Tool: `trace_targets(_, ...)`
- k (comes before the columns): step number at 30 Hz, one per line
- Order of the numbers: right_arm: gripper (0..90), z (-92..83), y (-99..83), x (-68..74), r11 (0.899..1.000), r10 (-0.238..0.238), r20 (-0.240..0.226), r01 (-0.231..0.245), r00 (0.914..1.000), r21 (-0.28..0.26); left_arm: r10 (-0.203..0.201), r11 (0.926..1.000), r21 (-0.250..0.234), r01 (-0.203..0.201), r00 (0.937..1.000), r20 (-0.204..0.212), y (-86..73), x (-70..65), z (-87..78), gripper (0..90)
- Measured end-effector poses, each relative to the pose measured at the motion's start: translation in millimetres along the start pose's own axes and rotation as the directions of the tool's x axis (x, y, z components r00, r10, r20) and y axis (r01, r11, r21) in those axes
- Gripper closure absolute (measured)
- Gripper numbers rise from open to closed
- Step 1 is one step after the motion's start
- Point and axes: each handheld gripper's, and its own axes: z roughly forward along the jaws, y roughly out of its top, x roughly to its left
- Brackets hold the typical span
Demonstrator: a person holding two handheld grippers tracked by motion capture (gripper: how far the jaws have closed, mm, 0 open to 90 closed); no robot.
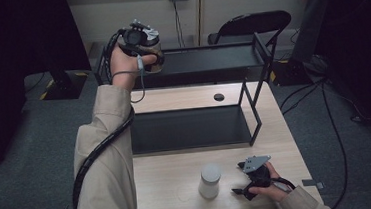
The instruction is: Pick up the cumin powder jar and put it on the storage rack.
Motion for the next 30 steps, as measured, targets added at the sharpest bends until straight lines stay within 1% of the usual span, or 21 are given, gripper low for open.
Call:
trace_targets(6,0.0,0.0,0.0,0.0,1.000,0.000,0.000,0.000,1.0000,0.000,-0.001,1.0000,0.007,0.001,0.9998,-0.020,3.2,-2.5,5.4,30.9)
trace_targets(8,0.0,0.0,0.0,0.0,1.000,0.000,0.000,0.000,1.0000,0.000,0.009,0.9999,0.015,-0.009,0.9996,-0.026,4.8,-4.0,6.6,30.9)
trace_targets(12,0.0,0.0,0.0,0.0,1.000,0.000,0.000,0.000,1.0000,0.000,0.009,0.9999,0.015,-0.008,0.9995,-0.030,5.0,-4.8,9.6,30.9)
trace_targets(14,0.0,0.0,0.0,0.0,1.000,0.001,0.000,-0.001,1.0000,0.000,-0.004,0.9999,0.013,0.004,0.9997,-0.026,4.5,-4.0,11.4,31.0)
trace_targets(17,0.0,0.0,0.0,0.0,1.000,0.000,0.000,0.000,1.0000,0.000,-0.001,0.9998,0.021,0.002,0.9994,-0.035,4.6,-5.1,15.0,30.9)
trace_targets(19,0.0,0.0,0.0,0.0,1.000,0.000,0.000,0.000,1.0000,0.000,0.005,0.9998,0.020,-0.004,0.9994,-0.035,4.1,-5.6,16.7,30.9)
trace_targets(20,0.0,0.0,0.0,0.0,1.000,0.000,0.000,0.000,1.0000,0.000,-0.004,0.9999,0.015,0.004,0.9994,-0.036,3.1,-6.1,17.5,30.9)
trace_targets(21,0.0,0.0,0.0,0.1,1.000,0.000,0.000,0.000,1.0000,0.000,0.003,0.9998,0.019,-0.003,0.9994,-0.035,3.4,-5.9,18.3,30.9)
trace_targets(22,0.0,0.0,0.0,0.0,1.000,0.001,0.000,-0.001,1.0000,0.000,0.002,0.9997,0.023,-0.001,0.9995,-0.030,3.8,-5.2,18.5,30.9)
trace_targets(23,0.0,0.0,0.0,0.0,1.000,0.000,0.000,0.000,1.0000,0.000,-0.010,0.9998,0.015,0.011,0.9996,-0.026,2.8,-4.8,18.8,30.9)
trace_targets(25,0.0,0.0,0.0,0.0,1.000,0.000,0.000,0.000,1.0000,0.000,-0.003,0.9998,0.018,0.004,0.9996,-0.027,3.4,-5.3,19.2,30.9)
trace_targets(28,0.0,0.0,0.0,0.0,1.000,0.000,0.000,0.000,1.0000,0.000,-0.015,0.9997,0.017,0.015,0.9998,-0.016,3.1,-4.2,19.9,30.9)
trace_targets(30,0.0,0.0,0.0,0.0,1.000,0.000,0.000,0.000,1.0000,0.000,-0.023,0.9997,0.013,0.023,0.9996,-0.018,2.4,-4.9,20.6,30.9)
